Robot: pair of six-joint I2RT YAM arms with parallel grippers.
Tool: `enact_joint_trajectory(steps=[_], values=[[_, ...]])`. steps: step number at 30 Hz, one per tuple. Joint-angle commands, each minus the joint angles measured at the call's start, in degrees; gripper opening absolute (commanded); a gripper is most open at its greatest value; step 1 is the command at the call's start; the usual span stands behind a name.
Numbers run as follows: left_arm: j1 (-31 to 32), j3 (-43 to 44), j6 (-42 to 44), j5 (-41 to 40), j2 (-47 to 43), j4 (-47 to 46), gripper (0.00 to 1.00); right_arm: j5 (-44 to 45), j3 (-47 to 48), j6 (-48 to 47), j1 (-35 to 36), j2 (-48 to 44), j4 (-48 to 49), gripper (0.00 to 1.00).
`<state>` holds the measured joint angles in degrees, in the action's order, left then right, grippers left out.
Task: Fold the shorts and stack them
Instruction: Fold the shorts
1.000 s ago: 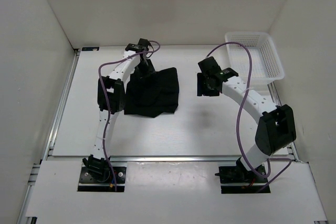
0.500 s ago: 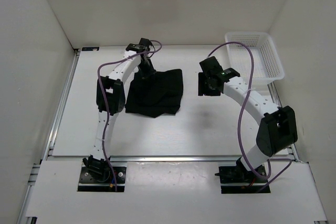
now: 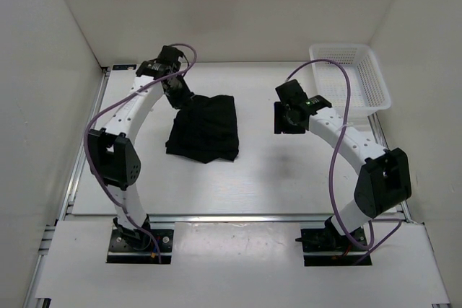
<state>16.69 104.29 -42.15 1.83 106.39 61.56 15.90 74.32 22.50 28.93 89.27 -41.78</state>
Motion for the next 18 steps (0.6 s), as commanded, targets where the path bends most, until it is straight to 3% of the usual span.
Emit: enact_joint_trajectory(steps=[1, 5, 6, 7, 8, 9, 12, 18], values=[[-0.87, -7.4, -3.1, -3.23, -3.02, -0.91, 0.1, 0.62, -1.28, -0.7, -0.19, -2.09, 0.55, 0.56], [-1.48, -14.97, -5.92, -4.9, -5.22, -2.05, 0.1, 0.62, -1.81, -0.7, -0.19, -2.09, 0.56, 0.56], [-2.0, -16.12, -5.93, -5.42, -5.23, -2.06, 0.15, 0.62, -1.81, -0.7, -0.19, -2.09, 0.56, 0.56], [-2.53, -17.01, -5.93, -5.43, -4.36, -2.75, 0.23, 0.62, -1.81, -0.7, -0.19, -2.09, 0.56, 0.56], [-3.76, -17.54, -5.93, -5.43, -3.74, -2.76, 0.39, 0.62, -1.81, -0.7, -0.19, -2.09, 0.56, 0.56], [-4.29, -18.24, -5.93, -5.43, -3.04, -2.76, 0.45, 0.62, -2.34, -0.7, -0.19, -2.09, 0.56, 0.56], [-5.0, -19.47, -5.93, -5.43, -3.2, -3.29, 0.85, 0.62, -2.34, -1.23, -0.19, -2.61, 0.56, 0.56], [-6.05, -18.08, -2.07, -4.82, -1.98, -5.31, 0.87, 0.62, -2.34, -1.23, 0.34, -2.61, 0.56, 0.56]])
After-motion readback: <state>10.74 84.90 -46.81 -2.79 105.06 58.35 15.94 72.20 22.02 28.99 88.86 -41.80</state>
